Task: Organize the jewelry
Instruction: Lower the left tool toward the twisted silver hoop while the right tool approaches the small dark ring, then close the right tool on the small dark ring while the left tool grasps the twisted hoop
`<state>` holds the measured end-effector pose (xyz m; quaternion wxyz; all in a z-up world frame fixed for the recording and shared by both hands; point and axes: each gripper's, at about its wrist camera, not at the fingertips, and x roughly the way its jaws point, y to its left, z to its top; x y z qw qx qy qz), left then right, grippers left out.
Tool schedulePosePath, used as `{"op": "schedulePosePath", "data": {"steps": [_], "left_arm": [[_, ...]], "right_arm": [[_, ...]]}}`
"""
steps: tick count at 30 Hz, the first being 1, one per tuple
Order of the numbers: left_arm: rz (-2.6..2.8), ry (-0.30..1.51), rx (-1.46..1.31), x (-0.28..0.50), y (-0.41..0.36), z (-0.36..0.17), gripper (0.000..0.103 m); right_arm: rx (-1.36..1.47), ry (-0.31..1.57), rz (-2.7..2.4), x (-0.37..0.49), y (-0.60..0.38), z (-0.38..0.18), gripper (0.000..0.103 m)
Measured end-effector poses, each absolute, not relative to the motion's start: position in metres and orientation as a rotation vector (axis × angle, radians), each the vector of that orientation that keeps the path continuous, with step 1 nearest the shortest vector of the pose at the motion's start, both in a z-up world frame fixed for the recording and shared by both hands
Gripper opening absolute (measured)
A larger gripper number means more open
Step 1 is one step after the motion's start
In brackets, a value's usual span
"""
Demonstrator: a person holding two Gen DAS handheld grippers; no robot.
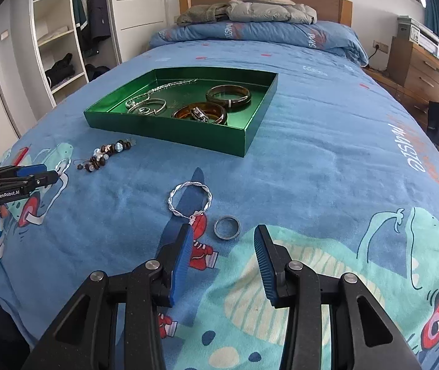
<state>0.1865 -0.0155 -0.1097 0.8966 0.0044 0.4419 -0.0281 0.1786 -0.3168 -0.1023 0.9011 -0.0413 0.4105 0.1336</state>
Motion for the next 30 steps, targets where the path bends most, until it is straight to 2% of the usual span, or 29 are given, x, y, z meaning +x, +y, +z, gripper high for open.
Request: {"op": "schedulePosePath", "data": {"steps": [11,20,25,30], "left_arm": [[-0.041,0.888,0.029,0.199,-0.018,-0.117,0.054],[-0.048,0.874,0.026,0.203,-0.019,-0.12,0.052],[-0.058,0.868,0.042,0.201,-0.023,-0.12,0.045],[-0.068,0.86,0.057,0.199,-0.028,-0.12,0.039]], "right_arm": [[-0.139,0.872,0.297,0.192,-0.31,-0.118,0.04],[-0.126,0.865,0.293,0.196,-0.314,-0.122,0.031],[-0.133,0.859,0.281,0.196,-0.314,-0.123,0.02],[-0.132,0.857,0.266,0.195,-0.313,-0.122,0.02]]}}
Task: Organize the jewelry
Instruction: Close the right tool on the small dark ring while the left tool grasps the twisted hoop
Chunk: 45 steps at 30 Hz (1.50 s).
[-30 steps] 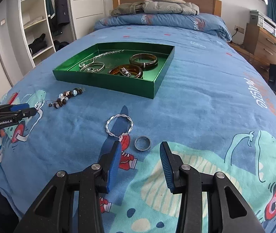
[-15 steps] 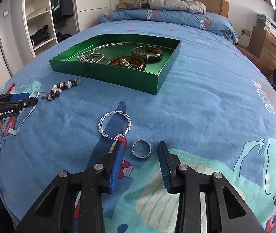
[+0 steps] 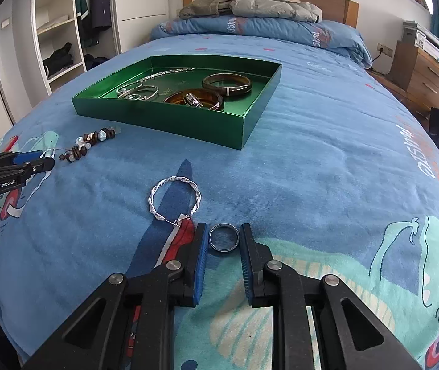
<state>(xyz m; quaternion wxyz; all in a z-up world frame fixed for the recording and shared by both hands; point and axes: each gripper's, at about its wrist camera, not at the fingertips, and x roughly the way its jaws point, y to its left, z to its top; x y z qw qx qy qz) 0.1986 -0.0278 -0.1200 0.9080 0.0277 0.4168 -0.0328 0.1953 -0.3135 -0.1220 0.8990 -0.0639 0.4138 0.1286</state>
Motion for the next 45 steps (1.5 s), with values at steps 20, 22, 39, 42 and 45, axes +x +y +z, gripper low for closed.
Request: {"op": "schedulePosePath", "data": {"steps": [20,22,39,42,45], "left_arm": [[-0.098,0.842,0.031,0.168,-0.019,-0.101,0.038],[-0.1,0.832,0.028,0.162,-0.017,-0.096,0.038],[-0.099,0.763,0.005,0.125,0.008,-0.061,0.038],[-0.094,0.757,-0.001,0.121,0.014,-0.058,0.038],[-0.087,0.752,-0.005,0.119,0.021,-0.055,0.038]], "right_arm": [[-0.123,0.834,0.213,0.164,-0.31,-0.093,0.02],[-0.119,0.827,0.211,0.158,-0.309,-0.089,0.02],[-0.129,0.763,0.226,0.115,-0.283,-0.051,0.02],[-0.134,0.756,0.231,0.11,-0.277,-0.047,0.02],[-0.139,0.749,0.236,0.107,-0.271,-0.043,0.02]]}}
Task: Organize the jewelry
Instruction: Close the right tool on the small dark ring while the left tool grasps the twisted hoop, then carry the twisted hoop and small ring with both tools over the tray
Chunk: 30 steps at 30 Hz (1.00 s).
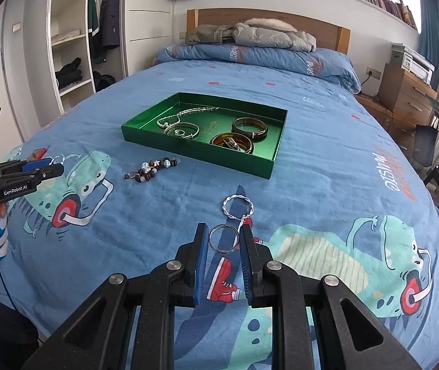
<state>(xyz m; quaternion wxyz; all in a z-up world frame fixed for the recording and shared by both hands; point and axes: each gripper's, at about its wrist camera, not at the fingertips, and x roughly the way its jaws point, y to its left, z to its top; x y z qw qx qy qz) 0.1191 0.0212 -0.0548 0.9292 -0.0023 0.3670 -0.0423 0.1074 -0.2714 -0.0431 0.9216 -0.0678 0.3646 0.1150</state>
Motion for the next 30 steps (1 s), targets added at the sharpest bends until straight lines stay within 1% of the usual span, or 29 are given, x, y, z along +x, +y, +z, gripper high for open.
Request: {"op": "schedulePosePath", "data": {"steps": [8,15,21,30], "left_arm": [[-0.075,0.739,-0.008,0.122,0.032,-0.046,0.038],[-0.102,0.723,-0.007,0.144,0.024,-0.031,0.038],[-0.146,0.718,-0.023,0.189,0.007,-0.014,0.038],[-0.203,0.728,-0.01,0.284,-0.036,-0.003,0.038]], "right_arm": [[-0.144,0.734,0.25,0.107,-0.261,-0.037,0.02],[-0.151,0.719,0.269,0.122,-0.252,-0.031,0.02],[-0.149,0.692,0.282,0.156,-0.246,-0.02,0.02],[-0.12,0.673,0.292,0.244,-0.239,-0.012,0.02]]}}
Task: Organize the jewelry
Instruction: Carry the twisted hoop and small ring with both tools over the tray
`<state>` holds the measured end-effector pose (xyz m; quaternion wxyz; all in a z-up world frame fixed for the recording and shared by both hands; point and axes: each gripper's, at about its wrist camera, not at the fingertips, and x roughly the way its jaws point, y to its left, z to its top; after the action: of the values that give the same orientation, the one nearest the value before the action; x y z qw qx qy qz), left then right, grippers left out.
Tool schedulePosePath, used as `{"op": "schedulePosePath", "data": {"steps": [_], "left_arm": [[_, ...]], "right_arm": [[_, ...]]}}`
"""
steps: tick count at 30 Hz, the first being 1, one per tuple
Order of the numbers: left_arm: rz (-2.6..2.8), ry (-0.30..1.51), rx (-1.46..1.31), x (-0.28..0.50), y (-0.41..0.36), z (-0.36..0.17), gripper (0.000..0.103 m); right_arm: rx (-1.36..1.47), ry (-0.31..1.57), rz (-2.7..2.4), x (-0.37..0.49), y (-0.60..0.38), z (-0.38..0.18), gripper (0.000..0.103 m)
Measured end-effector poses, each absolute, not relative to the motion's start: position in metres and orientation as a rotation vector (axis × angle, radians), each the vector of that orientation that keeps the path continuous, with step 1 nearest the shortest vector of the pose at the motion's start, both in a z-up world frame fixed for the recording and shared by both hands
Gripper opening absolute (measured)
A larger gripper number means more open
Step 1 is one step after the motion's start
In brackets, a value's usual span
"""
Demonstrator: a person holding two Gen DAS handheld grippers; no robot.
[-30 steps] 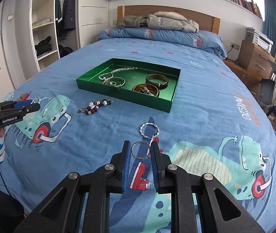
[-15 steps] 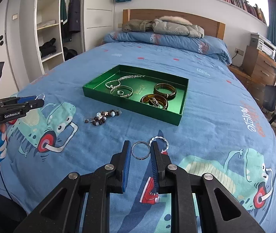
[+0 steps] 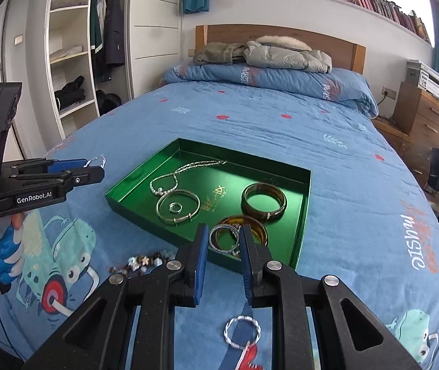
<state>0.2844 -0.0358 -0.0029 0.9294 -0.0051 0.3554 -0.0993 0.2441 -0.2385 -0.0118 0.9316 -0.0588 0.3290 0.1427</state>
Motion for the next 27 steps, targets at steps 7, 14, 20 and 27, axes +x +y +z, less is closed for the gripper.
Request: {"op": "schedulePosePath", "data": {"steps": [7,14,20,27], "left_arm": [[-0.209,0.772,-0.009,0.351,-0.064,-0.016,0.038],[-0.214,0.815,0.019,0.394,-0.083,-0.032,0.038],[-0.222,0.868,0.035,0.418,-0.099,-0.048,0.038],[-0.214,0.935,0.069,0.434,-0.111,-0.07,0.038]], "right_arm": [[-0.068,0.722,0.262,0.317,-0.251,-0.027,0.02],[-0.046,0.787,0.231,0.368,-0.262,-0.05,0.02],[-0.067,0.863,0.22,0.394,-0.261,-0.07,0.02],[-0.139,0.947,0.214,0.412,-0.257,-0.086,0.02]]}}
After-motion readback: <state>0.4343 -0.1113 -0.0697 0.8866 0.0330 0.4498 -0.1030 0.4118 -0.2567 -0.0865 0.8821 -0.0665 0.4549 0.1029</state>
